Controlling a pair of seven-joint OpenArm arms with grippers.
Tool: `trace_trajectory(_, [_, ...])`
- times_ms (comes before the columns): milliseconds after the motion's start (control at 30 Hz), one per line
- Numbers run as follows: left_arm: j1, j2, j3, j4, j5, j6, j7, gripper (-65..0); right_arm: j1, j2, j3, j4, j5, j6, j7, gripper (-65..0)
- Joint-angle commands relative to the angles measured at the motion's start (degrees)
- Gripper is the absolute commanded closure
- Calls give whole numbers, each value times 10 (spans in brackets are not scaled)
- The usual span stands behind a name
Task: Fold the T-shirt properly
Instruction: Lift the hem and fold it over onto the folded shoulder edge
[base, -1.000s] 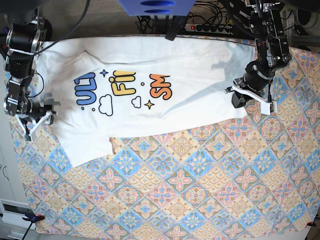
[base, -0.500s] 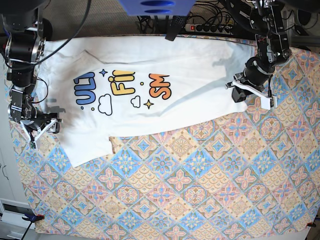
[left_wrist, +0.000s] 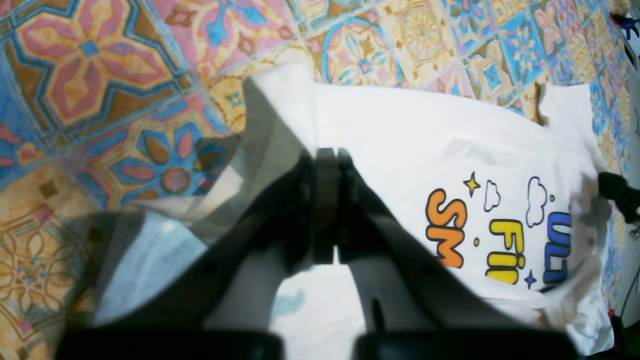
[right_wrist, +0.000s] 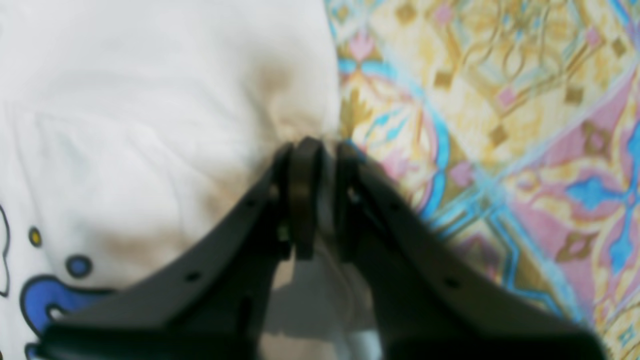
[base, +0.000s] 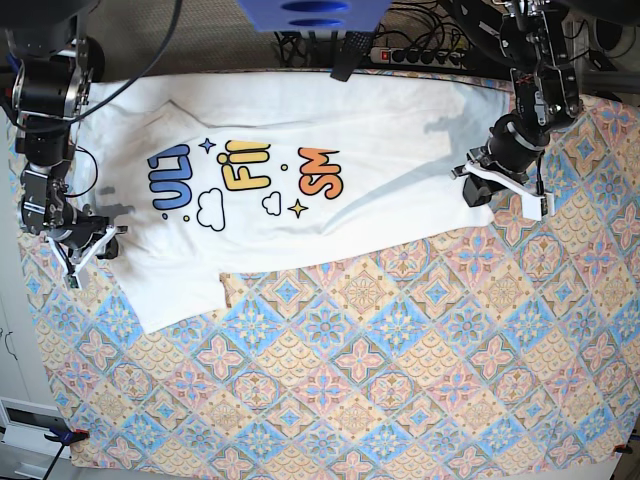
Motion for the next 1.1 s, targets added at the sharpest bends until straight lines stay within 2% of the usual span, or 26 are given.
trace_trajectory(0, [-2,-5,-2,12,-6,-3,-8,0,13,12,3,10,6,4,9,-40])
trace_trajectory(167, [0,-5,-2,49,-2,-3,-6,0,-8,13,20,22,6,5,8,-8])
trace_trajectory(333, [18,-5,-20,67,-4,-3,-5,0,-79,13,76,137,6,5,-2,-7])
trace_trajectory(500, [42,-5,-45,68,-6,-3,-8,0,-132,13,113,243,7,5,-47,-7])
trace_trajectory(533, [47,-5,-48,68,-6,-3,-8,0,-145,13,123,259,7,7,-51,-7])
trace_trajectory(633, [62,-6,-49,77,-6,-4,-8,0,-178,12,151,311,7,53,-67,-7])
trace_trajectory(667, [69,-6,-49,82,-6,-4,-8,0,-188,11,161,327,7,57,-75,-7])
trace_trajectory(800, [89,-8,-49,90,-6,-4,-8,0,-244,3,209,391,7,57,-112,-7])
trace_trajectory(900, [107,-25,-49,90,-6,-4,-8,0,-289,-7,231,436,7,57,-115,-7])
trace_trajectory(1067, [130,-31,-62,84,0,-4,-7,0,-364,-7,240,485,7,57,-115,-7])
